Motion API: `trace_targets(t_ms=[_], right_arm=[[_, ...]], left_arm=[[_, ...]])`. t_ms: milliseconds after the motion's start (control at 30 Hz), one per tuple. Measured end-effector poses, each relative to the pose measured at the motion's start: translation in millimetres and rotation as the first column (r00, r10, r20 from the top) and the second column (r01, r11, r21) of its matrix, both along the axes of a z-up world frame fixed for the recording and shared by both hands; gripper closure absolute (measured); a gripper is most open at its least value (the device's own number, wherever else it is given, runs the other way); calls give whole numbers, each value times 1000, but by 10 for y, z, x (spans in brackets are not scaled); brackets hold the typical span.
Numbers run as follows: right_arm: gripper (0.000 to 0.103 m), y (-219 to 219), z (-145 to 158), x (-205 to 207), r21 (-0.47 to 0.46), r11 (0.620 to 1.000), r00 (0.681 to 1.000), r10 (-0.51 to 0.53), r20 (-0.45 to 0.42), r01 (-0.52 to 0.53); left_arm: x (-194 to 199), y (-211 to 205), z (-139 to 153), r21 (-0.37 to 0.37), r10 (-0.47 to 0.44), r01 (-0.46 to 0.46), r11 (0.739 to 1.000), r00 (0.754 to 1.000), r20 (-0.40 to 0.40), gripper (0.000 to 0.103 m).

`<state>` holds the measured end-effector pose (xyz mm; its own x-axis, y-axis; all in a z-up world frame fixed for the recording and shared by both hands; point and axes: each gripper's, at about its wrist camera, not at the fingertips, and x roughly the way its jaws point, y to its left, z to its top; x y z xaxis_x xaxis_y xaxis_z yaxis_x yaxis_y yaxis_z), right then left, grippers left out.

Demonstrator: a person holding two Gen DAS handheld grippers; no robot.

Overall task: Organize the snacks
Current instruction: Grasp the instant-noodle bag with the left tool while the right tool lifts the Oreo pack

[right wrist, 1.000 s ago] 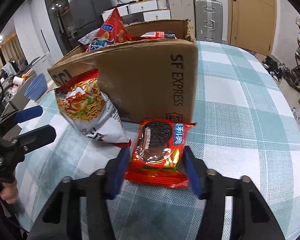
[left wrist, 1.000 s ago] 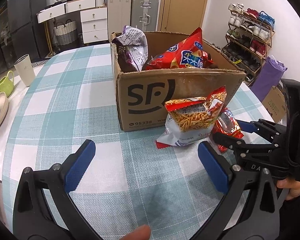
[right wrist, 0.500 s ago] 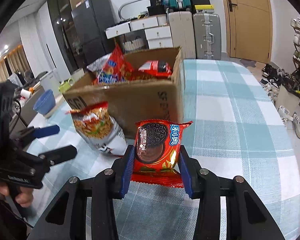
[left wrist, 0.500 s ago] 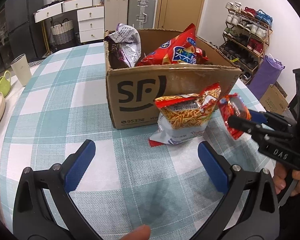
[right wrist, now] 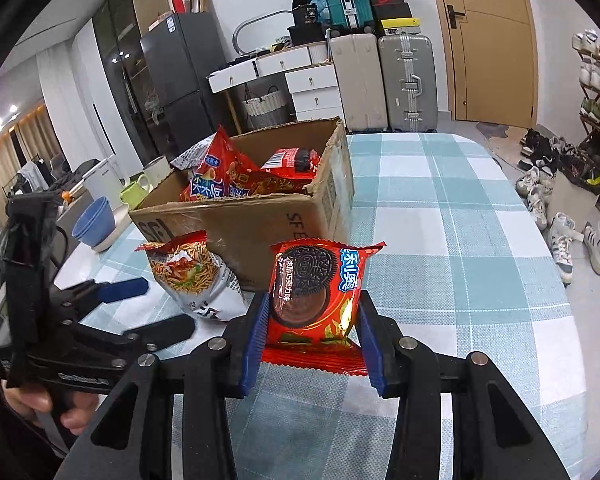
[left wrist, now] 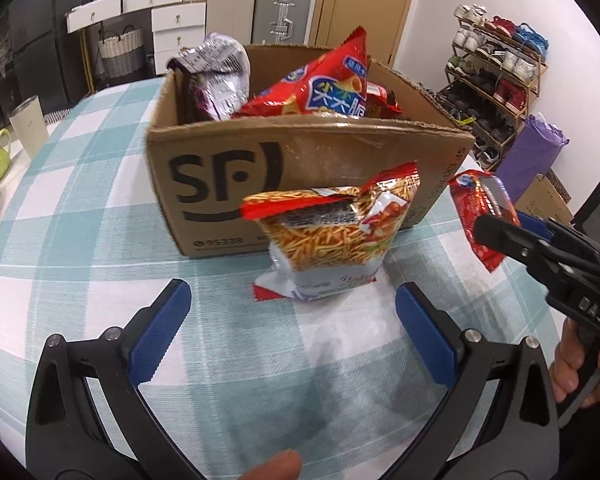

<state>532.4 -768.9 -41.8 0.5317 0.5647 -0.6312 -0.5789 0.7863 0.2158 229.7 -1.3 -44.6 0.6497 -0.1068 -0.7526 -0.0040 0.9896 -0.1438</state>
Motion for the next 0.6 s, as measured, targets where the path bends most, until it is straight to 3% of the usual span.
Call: trace_targets(t_ms=[333,433,600], right_arm=[[60,-100,20,47,7,1000,1000,-25,-19,25],[60,-131,32,50,15,999,999,-31,-23,31],[60,-151,53,46,19,999,999,-33,-19,33]], left_arm=[[255,-307,-28,34,-9,9,999,1000,-3,1],[335,-354,-43,22,-12,12,1000,1000,-10,13],[440,-394,-100,14,-11,11,1000,1000,-29,42]])
